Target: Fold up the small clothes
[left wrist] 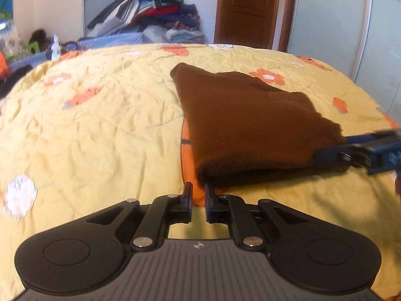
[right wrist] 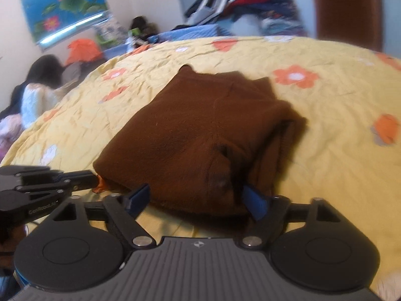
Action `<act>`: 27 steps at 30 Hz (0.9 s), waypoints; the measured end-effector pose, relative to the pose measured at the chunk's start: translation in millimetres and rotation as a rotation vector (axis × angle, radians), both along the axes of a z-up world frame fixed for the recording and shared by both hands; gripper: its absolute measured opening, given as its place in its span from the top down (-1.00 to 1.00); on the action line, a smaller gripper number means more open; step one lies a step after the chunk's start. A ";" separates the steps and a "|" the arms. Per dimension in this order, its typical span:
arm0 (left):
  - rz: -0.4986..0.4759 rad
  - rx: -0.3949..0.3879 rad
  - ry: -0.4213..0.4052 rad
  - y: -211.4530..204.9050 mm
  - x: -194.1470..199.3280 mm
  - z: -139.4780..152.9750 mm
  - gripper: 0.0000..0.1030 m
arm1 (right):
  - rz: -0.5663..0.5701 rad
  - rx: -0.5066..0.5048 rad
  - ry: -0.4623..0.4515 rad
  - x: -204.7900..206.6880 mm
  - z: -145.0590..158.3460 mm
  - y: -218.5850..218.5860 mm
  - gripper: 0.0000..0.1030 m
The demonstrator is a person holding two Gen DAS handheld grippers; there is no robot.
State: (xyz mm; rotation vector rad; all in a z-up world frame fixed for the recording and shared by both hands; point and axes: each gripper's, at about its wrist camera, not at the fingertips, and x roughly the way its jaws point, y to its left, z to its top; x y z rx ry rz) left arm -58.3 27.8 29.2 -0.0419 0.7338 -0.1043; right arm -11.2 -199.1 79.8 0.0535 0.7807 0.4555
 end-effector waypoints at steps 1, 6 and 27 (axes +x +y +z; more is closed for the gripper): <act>-0.001 -0.024 0.004 0.0 -2.5 1.7 0.33 | -0.035 -0.007 -0.029 -10.6 3.1 -0.9 -1.00; -0.011 -0.014 -0.022 -20.3 -1.8 -4.5 -1.00 | -0.173 -0.062 -0.027 -42.7 -14.8 -6.8 -1.00; 0.016 0.098 0.124 -44.2 5.0 -23.0 -1.00 | -0.387 -0.225 -0.085 -44.1 -40.3 5.9 -1.00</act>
